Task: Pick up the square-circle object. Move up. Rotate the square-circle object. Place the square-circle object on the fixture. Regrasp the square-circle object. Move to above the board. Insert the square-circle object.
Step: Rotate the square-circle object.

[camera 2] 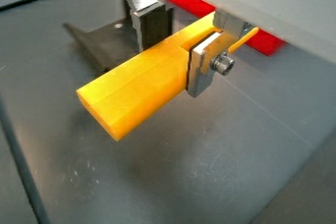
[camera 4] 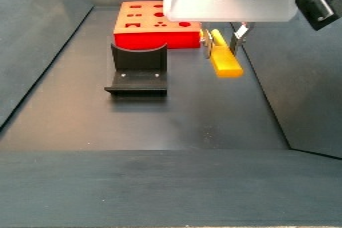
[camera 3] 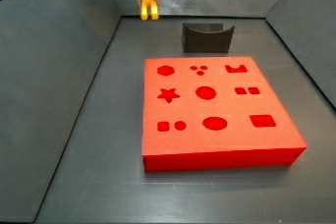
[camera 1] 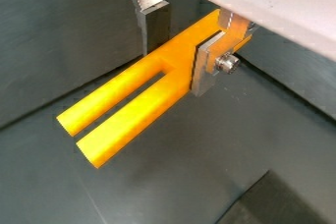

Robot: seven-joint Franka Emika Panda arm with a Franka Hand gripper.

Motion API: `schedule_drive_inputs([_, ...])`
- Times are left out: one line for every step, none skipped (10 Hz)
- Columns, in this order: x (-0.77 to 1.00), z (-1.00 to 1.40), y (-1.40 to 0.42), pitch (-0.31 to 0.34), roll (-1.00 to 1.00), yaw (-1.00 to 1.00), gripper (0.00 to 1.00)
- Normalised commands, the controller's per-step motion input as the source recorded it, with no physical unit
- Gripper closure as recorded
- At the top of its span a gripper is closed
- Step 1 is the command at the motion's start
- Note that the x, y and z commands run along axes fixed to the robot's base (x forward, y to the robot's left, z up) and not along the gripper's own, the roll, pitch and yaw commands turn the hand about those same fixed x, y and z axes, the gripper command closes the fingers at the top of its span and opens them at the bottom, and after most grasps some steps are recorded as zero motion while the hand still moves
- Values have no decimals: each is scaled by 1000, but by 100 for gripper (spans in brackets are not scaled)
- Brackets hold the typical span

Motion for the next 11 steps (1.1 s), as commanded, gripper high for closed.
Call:
schedule_drive_inputs([22, -21, 12, -2, 0, -1000, 100])
schedule_drive_inputs([22, -21, 12, -2, 0, -1000, 100])
schedule_drive_inputs([22, -21, 12, -2, 0, -1000, 100])
schedule_drive_inputs([22, -21, 12, -2, 0, -1000, 100])
schedule_drive_inputs([22, -21, 12, -2, 0, -1000, 100])
schedule_drive_inputs([22, -21, 12, -2, 0, -1000, 100])
schedule_drive_inputs([22, -21, 13, -3, 1, -1000, 100])
schedule_drive_inputs([22, -21, 13, -3, 1, -1000, 100])
schedule_drive_inputs([22, -21, 13, -3, 1, -1000, 100])
schedule_drive_inputs([22, -21, 13, -3, 1, -1000, 100])
schedule_drive_inputs([22, -21, 13, -3, 1, -1000, 100])
